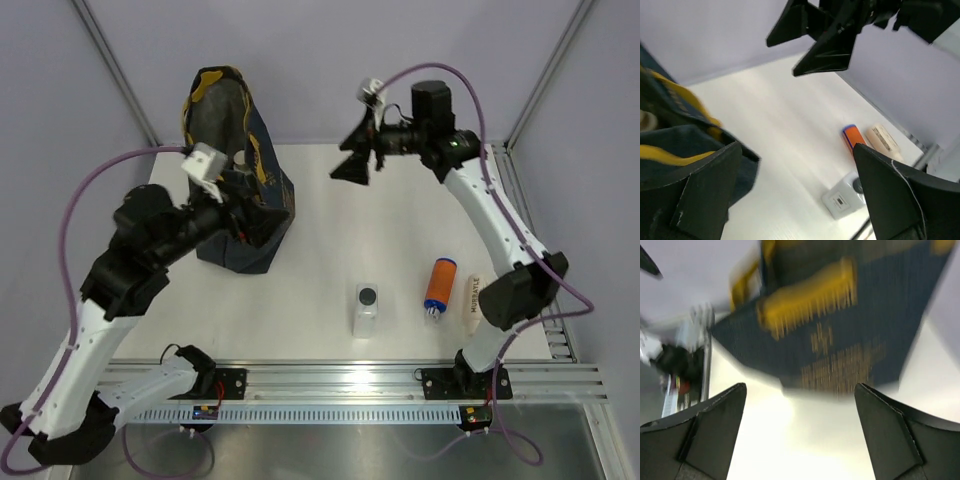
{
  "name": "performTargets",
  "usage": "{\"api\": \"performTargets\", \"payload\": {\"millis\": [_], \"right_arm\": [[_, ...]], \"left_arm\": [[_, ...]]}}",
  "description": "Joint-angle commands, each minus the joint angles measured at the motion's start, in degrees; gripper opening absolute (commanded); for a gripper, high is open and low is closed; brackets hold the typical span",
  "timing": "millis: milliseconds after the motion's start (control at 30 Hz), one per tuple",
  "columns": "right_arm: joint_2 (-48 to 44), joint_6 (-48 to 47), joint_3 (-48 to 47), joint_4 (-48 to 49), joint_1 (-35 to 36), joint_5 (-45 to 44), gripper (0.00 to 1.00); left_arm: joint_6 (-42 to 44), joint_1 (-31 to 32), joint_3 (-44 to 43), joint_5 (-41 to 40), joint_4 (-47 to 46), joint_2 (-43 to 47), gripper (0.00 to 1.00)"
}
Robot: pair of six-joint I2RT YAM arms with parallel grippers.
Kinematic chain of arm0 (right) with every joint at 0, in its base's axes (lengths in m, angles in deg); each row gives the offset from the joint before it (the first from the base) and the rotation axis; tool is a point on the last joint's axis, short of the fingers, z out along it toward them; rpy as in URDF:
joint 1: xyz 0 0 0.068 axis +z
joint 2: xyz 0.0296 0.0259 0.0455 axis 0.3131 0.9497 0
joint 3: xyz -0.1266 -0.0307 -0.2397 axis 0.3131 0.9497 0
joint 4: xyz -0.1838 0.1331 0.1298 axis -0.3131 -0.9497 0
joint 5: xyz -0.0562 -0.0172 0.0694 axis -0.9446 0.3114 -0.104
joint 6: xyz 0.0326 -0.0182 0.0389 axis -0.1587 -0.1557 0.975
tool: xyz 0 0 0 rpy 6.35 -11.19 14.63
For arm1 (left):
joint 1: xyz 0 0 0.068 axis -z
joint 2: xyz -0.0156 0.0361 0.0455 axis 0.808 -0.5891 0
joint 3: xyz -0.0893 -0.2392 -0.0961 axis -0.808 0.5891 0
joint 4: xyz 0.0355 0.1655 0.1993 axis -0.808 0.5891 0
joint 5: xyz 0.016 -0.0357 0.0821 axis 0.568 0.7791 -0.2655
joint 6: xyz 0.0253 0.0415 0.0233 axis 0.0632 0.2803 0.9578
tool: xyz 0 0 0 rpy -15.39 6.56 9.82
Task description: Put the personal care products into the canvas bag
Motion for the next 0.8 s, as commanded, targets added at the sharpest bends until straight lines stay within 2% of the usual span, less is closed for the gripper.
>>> {"api": "performTargets", "payload": {"millis": [0, 33, 67, 100, 133, 200, 233, 333, 467, 567, 767], "right_arm": [[-13.85, -24.50, 12.74, -22.02, -5.47, 0.29, 0.99], [-18.84, -23.82, 20.53, -20.82, -7.57, -6.53, 0.99], [-21.41, -19.20, 23.91, -19.24, -9.16, -8.86, 1.00], [-23.52, -15.76, 30.56, -17.31, -11.18, -10.10, 0.99], [-27.55, -12.25, 33.67, -13.37, -15.02, -12.98, 0.99], [-31.17, -4.85, 40.42, -10.28, -18.39, -15.98, 0.99], [-34.58, -2.48, 42.64, -8.86, -19.62, -21.39, 1.00], [-40.48, 5.61, 49.77, -4.83, -23.58, -28.79, 0.99], [-45.42, 16.49, 55.31, -1.91, -24.29, -38.39, 1.00], [-48.14, 18.36, 57.95, -1.82, -24.29, -39.12, 0.99], [-54.56, 20.04, 62.35, -1.29, -25.96, -38.06, 1.00]], "left_arm": [[-0.61, 7.27, 2.21, 10.36, -1.49, -6.54, 0.99], [-0.96, 9.65, 1.42, 7.39, -0.61, -10.65, 0.99], [-1.83, 13.67, 0.11, 5.10, 0.61, -12.95, 0.99], [-4.97, 15.19, -2.34, 2.99, 3.58, -15.24, 0.99], [-7.09, 16.95, -3.23, -1.47, 4.83, -17.26, 0.99], [-13.05, 21.61, -4.29, -5.54, 7.20, -21.84, 0.99], [-15.53, 23.01, -4.82, -9.30, 8.00, -22.98, 0.99], [-24.67, 27.85, -5.79, -15.99, 12.83, -27.64, 0.99], [-32.75, 35.92, -11.83, -22.77, 20.03, -36.25, 0.99], [-35.06, 39.36, -14.84, -26.82, 24.35, -42.76, 0.99], [-36.38, 40.34, -15.72, -29.37, 23.82, -49.70, 0.99]]}}
